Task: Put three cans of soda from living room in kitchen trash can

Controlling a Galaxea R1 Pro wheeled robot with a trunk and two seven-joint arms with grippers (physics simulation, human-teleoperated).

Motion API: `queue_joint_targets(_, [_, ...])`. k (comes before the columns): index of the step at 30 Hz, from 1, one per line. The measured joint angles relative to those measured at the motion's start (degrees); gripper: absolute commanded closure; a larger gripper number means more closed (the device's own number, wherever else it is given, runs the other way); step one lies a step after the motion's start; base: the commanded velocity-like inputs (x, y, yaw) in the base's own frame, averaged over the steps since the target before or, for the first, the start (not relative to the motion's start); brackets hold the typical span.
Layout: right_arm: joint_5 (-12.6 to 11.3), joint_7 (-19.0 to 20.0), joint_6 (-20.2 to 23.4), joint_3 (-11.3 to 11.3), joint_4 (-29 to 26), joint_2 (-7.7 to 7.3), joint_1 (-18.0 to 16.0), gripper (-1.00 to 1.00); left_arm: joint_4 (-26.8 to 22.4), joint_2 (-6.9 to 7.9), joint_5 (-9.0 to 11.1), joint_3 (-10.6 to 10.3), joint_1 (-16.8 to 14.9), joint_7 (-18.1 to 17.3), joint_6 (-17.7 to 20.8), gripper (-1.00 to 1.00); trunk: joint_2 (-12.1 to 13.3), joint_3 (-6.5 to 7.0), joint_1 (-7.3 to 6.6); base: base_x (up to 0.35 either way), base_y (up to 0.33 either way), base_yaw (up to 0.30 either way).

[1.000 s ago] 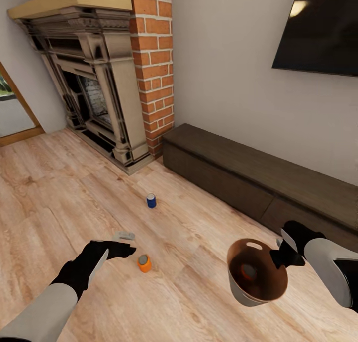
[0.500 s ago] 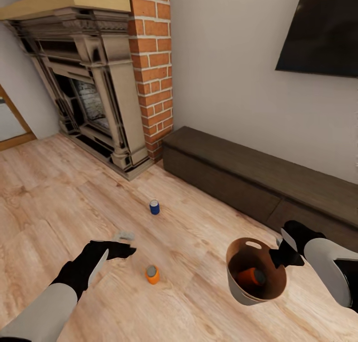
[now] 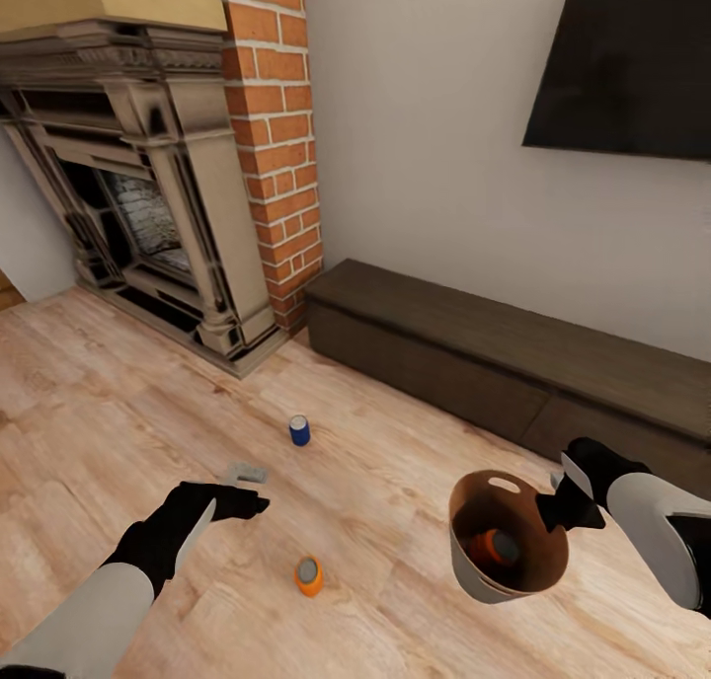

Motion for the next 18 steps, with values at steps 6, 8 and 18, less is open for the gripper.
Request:
queue_joint_targets(6, [0.8,0.0,-0.1,0.7,0.0,-0.23,0.0,1.00,2.3,-0.23,0.0,0.0,-0.7,0.3,0.0,-1.00,0.0,0.35,0.00,0.144,0.017,-0.181])
queue_joint_targets(8, [1.0,0.4,-0.1,0.9,0.0,-0.30,0.0,1.00,2.5,-1.17,0.0,0.0,-0.7,0.6,0.0,-1.00,0.0,0.40,0.00,0.107,0.002,-0.062])
queue_joint_targets(18, [1.2,0.7,5.9,0.8,-2.8,-0.39,-0.2,1.00,2.5,-6.27,0.0,-0.1,-0.8,9.8,5.0,-1.00,0.0,0.45,0.00,0.018,0.000,-0.010])
